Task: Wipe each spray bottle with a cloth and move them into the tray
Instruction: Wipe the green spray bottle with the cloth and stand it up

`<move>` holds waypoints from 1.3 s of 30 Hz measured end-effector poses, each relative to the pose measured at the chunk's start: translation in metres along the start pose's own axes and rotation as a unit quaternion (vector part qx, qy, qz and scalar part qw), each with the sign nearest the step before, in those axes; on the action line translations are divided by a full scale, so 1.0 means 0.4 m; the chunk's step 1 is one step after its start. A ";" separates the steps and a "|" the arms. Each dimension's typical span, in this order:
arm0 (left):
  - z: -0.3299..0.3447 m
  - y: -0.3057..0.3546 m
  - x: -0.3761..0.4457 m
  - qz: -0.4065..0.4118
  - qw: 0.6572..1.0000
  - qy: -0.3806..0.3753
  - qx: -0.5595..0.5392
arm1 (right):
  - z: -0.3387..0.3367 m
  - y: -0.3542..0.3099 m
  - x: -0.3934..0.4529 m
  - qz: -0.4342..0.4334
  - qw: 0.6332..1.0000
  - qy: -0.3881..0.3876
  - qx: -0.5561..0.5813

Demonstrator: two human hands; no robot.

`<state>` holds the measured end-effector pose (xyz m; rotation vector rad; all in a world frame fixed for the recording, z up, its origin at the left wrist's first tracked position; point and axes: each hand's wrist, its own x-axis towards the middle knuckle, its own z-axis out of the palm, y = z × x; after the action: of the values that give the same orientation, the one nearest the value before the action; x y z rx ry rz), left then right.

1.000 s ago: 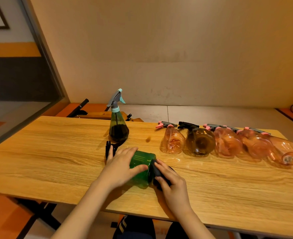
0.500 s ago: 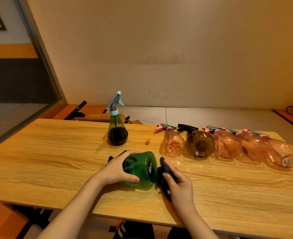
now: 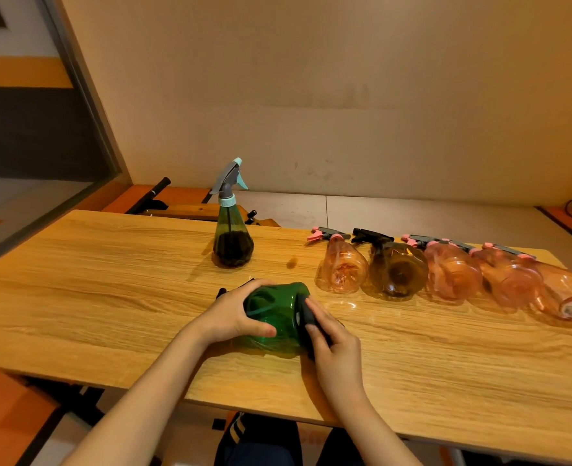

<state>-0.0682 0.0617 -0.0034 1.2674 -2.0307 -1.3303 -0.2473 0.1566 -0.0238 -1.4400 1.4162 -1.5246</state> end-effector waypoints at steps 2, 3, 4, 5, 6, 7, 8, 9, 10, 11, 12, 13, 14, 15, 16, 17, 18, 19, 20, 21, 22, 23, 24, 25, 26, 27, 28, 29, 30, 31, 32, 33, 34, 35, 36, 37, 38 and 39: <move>0.001 -0.001 0.001 -0.001 1.000 0.001 -0.004 | 0.007 -0.012 0.034 0.042 0.998 0.020 0.041; 0.001 0.000 0.003 -0.001 1.000 0.003 -0.004 | 0.012 -0.020 0.044 0.049 0.997 0.028 0.053; 0.003 0.002 0.003 -0.001 1.000 0.005 -0.005 | 0.015 -0.028 0.046 0.046 0.997 0.031 0.058; 0.004 0.003 0.005 0.000 1.000 0.006 -0.004 | 0.017 -0.038 0.040 0.036 0.997 0.030 0.055; 0.005 0.004 0.005 0.000 1.000 0.007 -0.002 | 0.017 -0.047 0.029 0.022 0.998 0.023 0.046; 0.004 0.004 0.006 0.001 1.000 0.009 0.000 | 0.015 -0.048 0.014 0.006 0.999 0.015 0.031; 0.005 0.002 0.006 0.003 1.000 0.010 0.001 | 0.012 -0.043 -0.004 -0.006 1.000 0.005 0.013; 0.005 -0.001 0.005 0.004 1.000 0.012 0.001 | 0.008 -0.035 -0.020 -0.014 1.000 -0.005 -0.005; 0.004 -0.005 0.006 0.007 1.000 0.013 0.000 | 0.004 -0.026 -0.034 -0.020 1.000 -0.012 -0.020; 0.004 -0.008 0.007 0.009 1.000 0.012 -0.002 | 0.000 -0.018 -0.042 -0.020 0.999 -0.015 -0.031; 0.004 -0.012 0.008 0.010 1.000 0.010 -0.003 | -0.003 -0.011 -0.041 -0.010 0.999 -0.017 -0.034; 0.003 -0.014 0.009 0.010 1.000 0.008 -0.005 | -0.005 -0.007 -0.033 0.011 0.999 -0.016 -0.028; 0.003 -0.015 0.009 0.010 1.000 0.006 -0.005 | -0.007 -0.005 -0.019 0.040 0.999 -0.009 -0.012; 0.003 -0.016 0.008 0.008 1.000 0.003 -0.006 | -0.008 -0.004 -0.001 0.068 0.998 0.005 0.008; 0.003 -0.015 0.008 0.008 1.000 0.001 -0.005 | -0.007 -0.008 0.020 0.089 0.995 0.022 0.027; 0.004 -0.013 0.006 0.008 1.000 -0.001 -0.005 | -0.004 -0.016 0.041 0.099 0.993 0.039 0.043; 0.003 -0.012 0.006 0.007 1.000 -0.003 -0.006 | 0.001 -0.030 0.058 0.096 0.993 0.048 0.052; 0.004 -0.010 0.005 0.006 1.000 -0.004 -0.006 | 0.007 -0.048 0.067 0.082 0.994 0.048 0.054; 0.004 -0.007 0.006 0.006 1.000 -0.003 -0.006 | 0.013 -0.068 0.069 0.059 0.996 0.040 0.051; 0.004 -0.006 0.006 0.007 1.000 -0.001 -0.006 | 0.018 -0.085 0.063 0.034 0.998 0.027 0.043; 0.004 -0.005 0.006 0.009 1.000 0.001 -0.006 | 0.020 -0.096 0.050 0.012 0.999 0.015 0.033; 0.006 -0.005 0.006 0.010 1.000 0.001 -0.007 | 0.020 -0.097 0.033 -0.004 1.000 0.007 0.021; 0.007 -0.005 0.006 0.011 1.000 0.001 -0.008 | 0.017 -0.090 0.011 -0.012 1.000 0.005 0.009; 0.008 -0.006 0.005 0.011 1.000 0.002 -0.007 | 0.014 -0.078 -0.012 -0.010 1.000 0.009 0.000; 0.008 -0.005 0.005 0.012 1.000 0.004 -0.006 | 0.011 -0.067 -0.031 0.002 1.000 0.016 -0.004; 0.007 -0.006 0.005 0.012 1.000 0.005 -0.005 | 0.010 -0.054 -0.043 0.019 0.999 0.026 -0.001; 0.008 -0.006 0.005 0.012 1.000 0.004 -0.006 | 0.010 -0.040 -0.045 0.044 0.998 0.036 0.009; 0.008 -0.005 0.004 0.013 1.000 0.003 -0.008 | 0.012 -0.029 -0.037 0.071 0.996 0.046 0.023; 0.008 -0.004 0.003 0.013 1.000 0.002 -0.009 | 0.015 -0.024 -0.020 0.095 0.993 0.055 0.039; 0.008 -0.004 0.001 0.013 1.000 0.001 -0.010 | 0.018 -0.024 0.001 0.113 0.990 0.066 0.057; 0.008 -0.003 0.000 0.012 1.000 0.000 -0.010 | 0.022 -0.027 0.024 0.124 0.987 0.077 0.070; 0.007 -0.003 -0.001 0.010 1.000 -0.001 -0.010 | 0.026 -0.035 0.044 0.127 0.985 0.084 0.078; 0.007 -0.003 -0.001 0.008 1.000 -0.002 -0.011 | 0.028 -0.047 0.056 0.118 0.986 0.083 0.079; 0.007 -0.002 0.000 0.007 1.000 -0.003 -0.012 | 0.030 -0.061 0.059 0.099 0.990 0.073 0.072; 0.007 -0.003 0.000 0.008 1.000 -0.002 -0.012 | 0.030 -0.076 0.054 0.074 0.994 0.057 0.061; 0.006 -0.003 0.000 0.009 1.000 -0.001 -0.012 | 0.028 -0.085 0.041 0.051 0.997 0.038 0.047; 0.007 -0.002 -0.001 0.010 1.000 0.000 -0.011 | 0.025 -0.089 0.022 0.034 0.999 0.021 0.034; 0.007 -0.003 -0.001 0.012 1.000 0.001 -0.010 | 0.021 -0.087 0.000 0.026 0.999 0.008 0.023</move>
<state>-0.0695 0.0635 -0.0057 1.2324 -2.0206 -1.3339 -0.2313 0.1629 0.0078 -1.3553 1.4080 -1.5305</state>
